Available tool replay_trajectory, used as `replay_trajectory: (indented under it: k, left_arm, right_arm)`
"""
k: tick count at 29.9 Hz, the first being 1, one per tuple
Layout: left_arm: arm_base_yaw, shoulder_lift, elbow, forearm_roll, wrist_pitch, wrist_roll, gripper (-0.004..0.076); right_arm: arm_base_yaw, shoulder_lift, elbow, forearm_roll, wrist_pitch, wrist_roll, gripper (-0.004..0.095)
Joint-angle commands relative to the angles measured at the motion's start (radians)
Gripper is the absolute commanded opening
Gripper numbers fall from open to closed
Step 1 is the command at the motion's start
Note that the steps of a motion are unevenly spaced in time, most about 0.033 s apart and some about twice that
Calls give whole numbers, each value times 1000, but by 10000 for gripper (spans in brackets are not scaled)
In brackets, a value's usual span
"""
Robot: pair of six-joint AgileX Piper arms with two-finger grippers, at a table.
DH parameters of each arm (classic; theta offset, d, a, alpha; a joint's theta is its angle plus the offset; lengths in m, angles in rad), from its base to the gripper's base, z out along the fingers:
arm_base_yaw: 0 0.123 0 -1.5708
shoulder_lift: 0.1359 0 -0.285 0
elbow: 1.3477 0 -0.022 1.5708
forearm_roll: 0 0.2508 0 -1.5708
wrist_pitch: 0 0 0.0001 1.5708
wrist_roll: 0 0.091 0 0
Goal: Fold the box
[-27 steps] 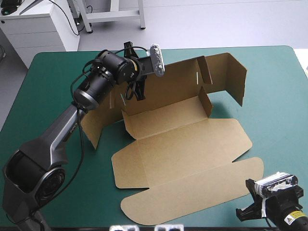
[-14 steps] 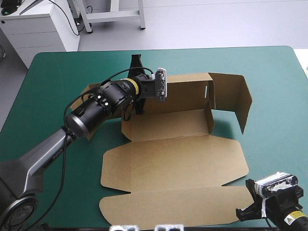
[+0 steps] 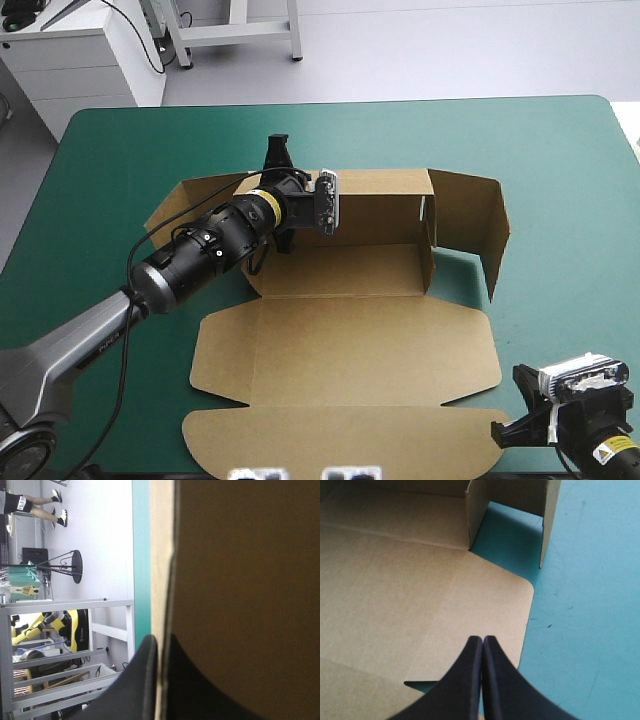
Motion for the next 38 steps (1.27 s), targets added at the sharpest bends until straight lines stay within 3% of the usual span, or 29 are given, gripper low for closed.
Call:
replay_trajectory:
  k: [1, 6, 12, 17, 24, 34, 38]
  left_arm:
    - [-1, -45, -17, 54, -78, -47, -8]
    - [-1, -45, 14, 115, -154, -49, -8]
    - [-1, -45, 65, 139, -165, -55, -8]
    - [-1, -45, 67, 196, -162, -182, -8]
    - [-1, -45, 67, 448, -94, -449, -8]
    - [-1, -43, 67, 449, -92, -462, -8]
    - [-1, -39, 70, 453, -92, -462, -8]
  right_arm:
    - [2, 12, -21, 18, -87, 23, -20]
    - [2, 12, -21, 18, -87, 34, -20]
    - [2, 19, -21, 40, -107, 53, -20]
    - [2, 90, -66, 118, -128, 35, -18]
    - [2, 299, -232, 126, -138, -20, -18]
    - [2, 669, -579, 241, -130, -91, -18]
    - [2, 843, -775, 243, -76, -97, -17]
